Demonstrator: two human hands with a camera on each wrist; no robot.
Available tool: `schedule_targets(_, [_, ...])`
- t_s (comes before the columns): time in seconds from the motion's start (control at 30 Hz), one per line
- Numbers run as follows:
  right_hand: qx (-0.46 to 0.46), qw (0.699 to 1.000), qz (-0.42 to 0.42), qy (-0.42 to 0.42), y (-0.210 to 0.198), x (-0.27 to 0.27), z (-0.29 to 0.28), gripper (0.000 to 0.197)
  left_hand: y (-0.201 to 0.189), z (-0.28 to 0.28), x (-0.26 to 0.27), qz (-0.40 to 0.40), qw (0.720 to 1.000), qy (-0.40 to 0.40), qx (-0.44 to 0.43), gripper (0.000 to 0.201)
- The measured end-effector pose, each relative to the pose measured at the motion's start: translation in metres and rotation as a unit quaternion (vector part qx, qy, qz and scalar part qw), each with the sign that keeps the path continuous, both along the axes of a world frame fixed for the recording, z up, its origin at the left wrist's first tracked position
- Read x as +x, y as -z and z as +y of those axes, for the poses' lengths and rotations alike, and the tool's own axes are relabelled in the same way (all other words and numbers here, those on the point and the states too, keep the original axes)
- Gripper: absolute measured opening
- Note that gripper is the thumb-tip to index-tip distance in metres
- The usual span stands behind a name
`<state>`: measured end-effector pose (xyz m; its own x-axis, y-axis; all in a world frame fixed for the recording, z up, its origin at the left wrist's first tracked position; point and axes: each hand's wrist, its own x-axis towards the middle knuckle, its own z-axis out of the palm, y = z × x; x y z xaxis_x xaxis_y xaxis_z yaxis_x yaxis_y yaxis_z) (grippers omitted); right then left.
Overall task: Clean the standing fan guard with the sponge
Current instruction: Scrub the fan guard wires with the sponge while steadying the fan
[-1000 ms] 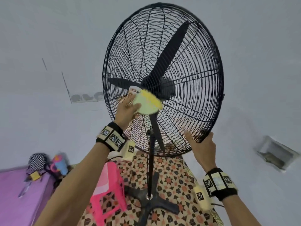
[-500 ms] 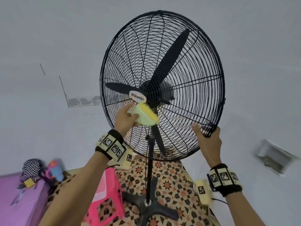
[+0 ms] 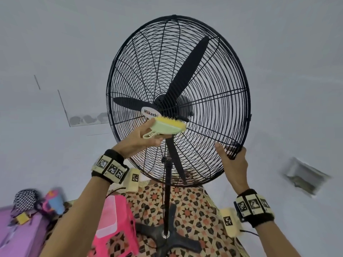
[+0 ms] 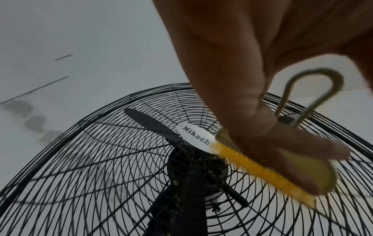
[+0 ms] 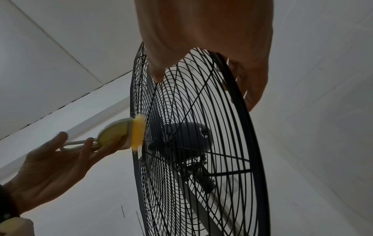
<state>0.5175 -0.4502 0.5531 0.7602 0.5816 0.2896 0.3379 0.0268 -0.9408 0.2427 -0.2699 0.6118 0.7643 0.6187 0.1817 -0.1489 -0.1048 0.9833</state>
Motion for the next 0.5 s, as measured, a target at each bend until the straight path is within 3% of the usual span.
schedule_targets(0.13, [0.007, 1.000, 0.012, -0.003, 0.000, -0.001, 0.000, 0.082, -0.005, -0.002, 0.014, -0.028, 0.995, -0.050, 0.085, 0.093])
schedule_targets(0.27, [-0.009, 1.000, 0.009, -0.011, -0.004, -0.001, -0.001, 0.081, -0.001, 0.000, 0.042, -0.085, 0.979, -0.149, 0.110, 0.031])
schedule_targets(0.43, [0.012, 1.000, -0.003, 0.001, -0.026, 0.007, 0.000, 0.082, 0.001, 0.004, 0.044, -0.104, 0.957, -0.232, 0.138, 0.012])
schedule_targets(0.5, [0.033, 0.999, -0.010, 0.009, -0.040, 0.013, 0.005, 0.078, 0.011, 0.002, 0.044, -0.069, 0.945, -0.259, 0.189, 0.007])
